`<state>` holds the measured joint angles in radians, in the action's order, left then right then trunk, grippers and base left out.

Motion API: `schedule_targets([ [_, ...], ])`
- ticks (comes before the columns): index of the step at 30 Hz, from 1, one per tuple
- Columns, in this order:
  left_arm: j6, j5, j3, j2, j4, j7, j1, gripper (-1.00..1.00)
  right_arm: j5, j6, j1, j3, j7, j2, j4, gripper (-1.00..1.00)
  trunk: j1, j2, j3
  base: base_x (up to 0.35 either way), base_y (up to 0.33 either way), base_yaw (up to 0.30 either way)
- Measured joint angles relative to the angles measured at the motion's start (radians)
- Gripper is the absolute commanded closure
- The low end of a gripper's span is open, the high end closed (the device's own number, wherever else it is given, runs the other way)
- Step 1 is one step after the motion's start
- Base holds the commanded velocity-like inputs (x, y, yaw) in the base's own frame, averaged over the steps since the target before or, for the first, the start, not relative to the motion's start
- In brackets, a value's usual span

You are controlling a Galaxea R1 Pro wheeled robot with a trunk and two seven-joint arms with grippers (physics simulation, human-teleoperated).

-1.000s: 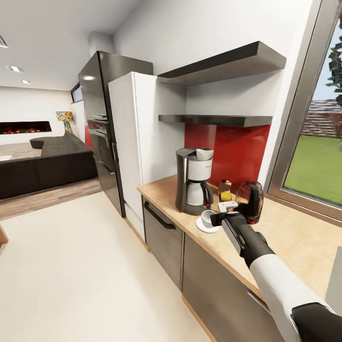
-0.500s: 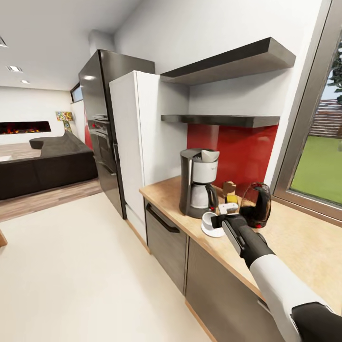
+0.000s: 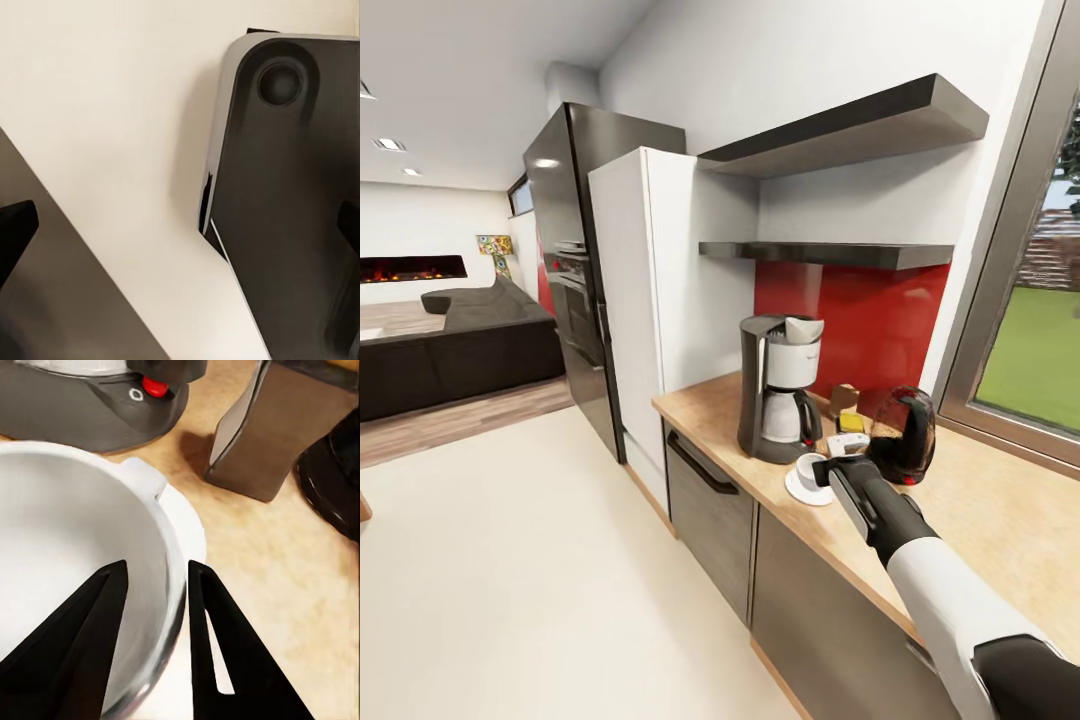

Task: Set up a coffee station on the kitchen countertop: keep the coffee maker on the countertop, move the bottle of coffee from the kitchen shelf to the counter next to the coffee maker, place a paper coffee filter on top of the coffee maker, put the saucer next to the coffee maker with the coffee cup on the saucer, and place the electric kettle next to the coffee maker.

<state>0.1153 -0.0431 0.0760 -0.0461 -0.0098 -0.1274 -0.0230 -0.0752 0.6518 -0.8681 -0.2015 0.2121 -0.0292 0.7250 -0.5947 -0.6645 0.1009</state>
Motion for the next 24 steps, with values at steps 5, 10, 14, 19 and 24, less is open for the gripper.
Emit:
schedule_targets([
  [5, 0.0, 0.0, 0.001, 0.0, 0.0, 0.0, 0.0, -1.0, -0.005, -0.002, 0.0, -0.001, 0.062, 0.003, -0.003, 1.0, 0.0, 0.0, 0.0, 0.044, 0.0, 0.0],
  [10, -0.001, 0.0, 0.0, 0.0, 0.0, 0.0, 0.0, -1.0, -0.006, -0.003, 0.0, -0.001, 0.064, 0.003, -0.003, 1.0, 0.0, 0.0, 0.0, 0.002, 0.0, 0.0],
  [14, -0.003, 0.0, 0.0, 0.0, 0.0, 0.0, 0.0, -1.0, -0.005, -0.003, 0.0, -0.001, 0.064, 0.003, -0.007, 1.0, 0.0, 0.0, 0.0, 0.119, 0.0, 0.0],
  [19, -0.003, 0.0, 0.001, 0.0, 0.0, 0.0, 0.0, -1.0, -0.006, -0.003, 0.0, 0.0, 0.064, 0.002, -0.032, 1.0, 0.0, 0.0, 0.0, 0.114, 0.0, 0.0],
  [24, -0.003, 0.0, 0.004, 0.0, 0.0, -0.001, 0.0, -1.0, -0.005, -0.003, 0.0, 0.0, 0.064, 0.0, -0.073, 1.0, 0.0, 0.0, 0.0, 0.01, 0.0, 0.0],
])
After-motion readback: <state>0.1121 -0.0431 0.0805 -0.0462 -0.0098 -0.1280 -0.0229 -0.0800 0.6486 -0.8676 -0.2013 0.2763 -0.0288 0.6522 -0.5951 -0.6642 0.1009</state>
